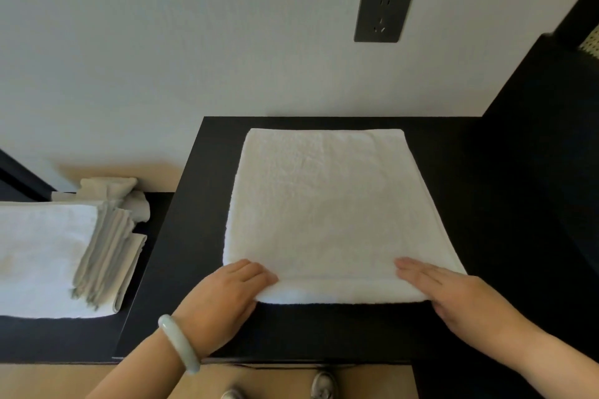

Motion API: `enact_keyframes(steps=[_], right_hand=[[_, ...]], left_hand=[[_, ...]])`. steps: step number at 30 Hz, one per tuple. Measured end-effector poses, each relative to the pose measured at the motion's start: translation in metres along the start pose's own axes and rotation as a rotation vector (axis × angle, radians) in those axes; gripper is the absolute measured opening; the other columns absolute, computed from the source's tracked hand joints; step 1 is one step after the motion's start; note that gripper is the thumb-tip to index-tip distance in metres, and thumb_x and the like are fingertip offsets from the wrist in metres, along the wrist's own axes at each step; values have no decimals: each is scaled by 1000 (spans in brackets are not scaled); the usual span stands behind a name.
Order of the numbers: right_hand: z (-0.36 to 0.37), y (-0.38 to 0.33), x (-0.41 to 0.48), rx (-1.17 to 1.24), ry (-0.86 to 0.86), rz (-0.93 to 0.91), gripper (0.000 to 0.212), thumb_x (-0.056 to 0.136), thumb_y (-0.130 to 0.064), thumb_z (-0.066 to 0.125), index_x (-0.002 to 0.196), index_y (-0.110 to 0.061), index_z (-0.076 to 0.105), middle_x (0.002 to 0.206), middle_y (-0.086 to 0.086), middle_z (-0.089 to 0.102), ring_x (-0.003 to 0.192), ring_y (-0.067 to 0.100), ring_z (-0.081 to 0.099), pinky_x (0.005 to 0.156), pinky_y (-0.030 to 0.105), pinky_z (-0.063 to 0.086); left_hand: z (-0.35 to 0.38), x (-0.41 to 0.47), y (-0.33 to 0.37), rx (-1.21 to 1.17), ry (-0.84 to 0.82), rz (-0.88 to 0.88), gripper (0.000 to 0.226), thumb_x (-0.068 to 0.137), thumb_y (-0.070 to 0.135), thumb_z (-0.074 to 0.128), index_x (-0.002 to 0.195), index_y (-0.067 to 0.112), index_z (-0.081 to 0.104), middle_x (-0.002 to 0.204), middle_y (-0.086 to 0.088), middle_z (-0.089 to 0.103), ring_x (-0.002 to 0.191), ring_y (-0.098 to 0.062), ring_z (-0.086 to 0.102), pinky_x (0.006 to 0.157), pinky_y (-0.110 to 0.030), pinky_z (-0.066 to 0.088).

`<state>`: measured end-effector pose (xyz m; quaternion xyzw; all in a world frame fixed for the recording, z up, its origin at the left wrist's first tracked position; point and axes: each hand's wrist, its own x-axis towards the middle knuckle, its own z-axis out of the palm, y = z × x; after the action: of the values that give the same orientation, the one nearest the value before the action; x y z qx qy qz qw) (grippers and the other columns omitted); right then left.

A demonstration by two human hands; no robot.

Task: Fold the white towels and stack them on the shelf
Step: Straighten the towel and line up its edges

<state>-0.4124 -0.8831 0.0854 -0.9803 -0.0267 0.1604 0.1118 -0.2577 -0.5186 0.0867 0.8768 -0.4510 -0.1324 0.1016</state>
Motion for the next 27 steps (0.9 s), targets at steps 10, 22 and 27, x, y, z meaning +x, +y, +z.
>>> enact_keyframes(steps=[10, 22, 27], right_hand=[[-135, -1, 36, 525, -479, 136, 27, 84, -31, 66, 101, -52, 64, 106, -19, 71, 99, 0, 67, 87, 24, 50], [-39, 61, 101, 698, 271, 529, 20, 88, -28, 73, 80, -46, 71, 85, -32, 67, 82, 0, 67, 69, 20, 48], [-47, 52, 111, 669, 511, 511, 18, 85, -36, 67, 89, -54, 65, 88, -31, 66, 79, -6, 64, 63, 22, 47]], left_hand=[[-110, 29, -43, -768, -429, -38, 24, 89, 29, 67, 111, 36, 69, 105, 9, 71, 94, -7, 68, 80, -19, 52], [-37, 84, -74, -820, 346, -751, 13, 95, 30, 61, 88, 23, 69, 79, 2, 71, 76, -16, 68, 76, -38, 57], [-40, 91, -76, -648, 535, -756, 14, 96, 32, 57, 83, 30, 62, 74, 4, 65, 69, -12, 62, 58, -24, 42]])
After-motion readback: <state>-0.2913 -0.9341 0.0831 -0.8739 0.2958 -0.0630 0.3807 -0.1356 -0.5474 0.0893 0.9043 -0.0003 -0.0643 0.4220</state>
